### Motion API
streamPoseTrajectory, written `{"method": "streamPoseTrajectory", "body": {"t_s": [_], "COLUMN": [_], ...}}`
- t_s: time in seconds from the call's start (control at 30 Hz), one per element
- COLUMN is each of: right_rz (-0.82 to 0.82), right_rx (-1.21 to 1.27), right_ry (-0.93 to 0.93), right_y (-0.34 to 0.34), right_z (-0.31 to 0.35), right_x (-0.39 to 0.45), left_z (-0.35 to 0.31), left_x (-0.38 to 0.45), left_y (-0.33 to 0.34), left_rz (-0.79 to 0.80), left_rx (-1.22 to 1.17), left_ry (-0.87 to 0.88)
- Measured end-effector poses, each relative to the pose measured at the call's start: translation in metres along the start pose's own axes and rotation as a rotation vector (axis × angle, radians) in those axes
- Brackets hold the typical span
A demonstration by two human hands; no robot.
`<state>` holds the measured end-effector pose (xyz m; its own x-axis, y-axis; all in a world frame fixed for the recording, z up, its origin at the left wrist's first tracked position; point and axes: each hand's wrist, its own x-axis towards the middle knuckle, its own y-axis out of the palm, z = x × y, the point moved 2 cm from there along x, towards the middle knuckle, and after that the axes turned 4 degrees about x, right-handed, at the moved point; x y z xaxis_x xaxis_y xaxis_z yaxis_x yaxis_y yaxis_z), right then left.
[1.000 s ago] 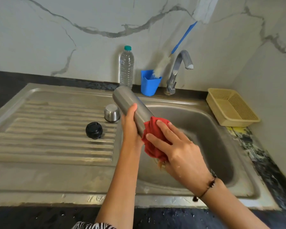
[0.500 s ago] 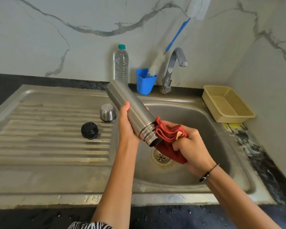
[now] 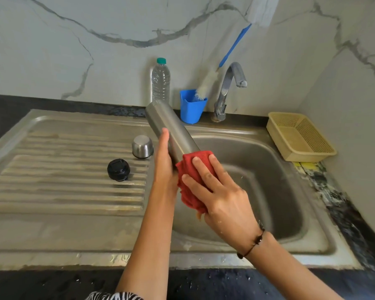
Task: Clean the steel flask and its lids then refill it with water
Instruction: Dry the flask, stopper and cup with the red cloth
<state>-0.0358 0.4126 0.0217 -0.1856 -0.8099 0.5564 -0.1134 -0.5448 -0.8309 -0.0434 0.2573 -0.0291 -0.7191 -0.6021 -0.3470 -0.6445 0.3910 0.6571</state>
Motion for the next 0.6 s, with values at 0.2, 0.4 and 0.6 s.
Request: {"method": "streamPoseTrajectory", "body": {"t_s": [0.2, 0.4, 0.6], "right_rz": [0.003, 0.043, 0.134], "right_rx": [0.228, 0.785, 1.251], "right_ry": [0.153, 0.457, 0.789], "right_y": [0.008, 0.006, -0.002], "right_z": [-0.01, -0.028, -0.05], "right_x": [0.002, 0.005, 0.007], "left_z": [-0.002, -0.001, -0.01], "left_x": [0.001, 0.003, -0.002], "left_y": [-0.004, -0.002, -0.001], "left_rz": [0.001, 0.054, 0.044], "left_rx": [-0.08, -0.097, -0.077], "left_ry": [0.029, 0.005, 0.022]}}
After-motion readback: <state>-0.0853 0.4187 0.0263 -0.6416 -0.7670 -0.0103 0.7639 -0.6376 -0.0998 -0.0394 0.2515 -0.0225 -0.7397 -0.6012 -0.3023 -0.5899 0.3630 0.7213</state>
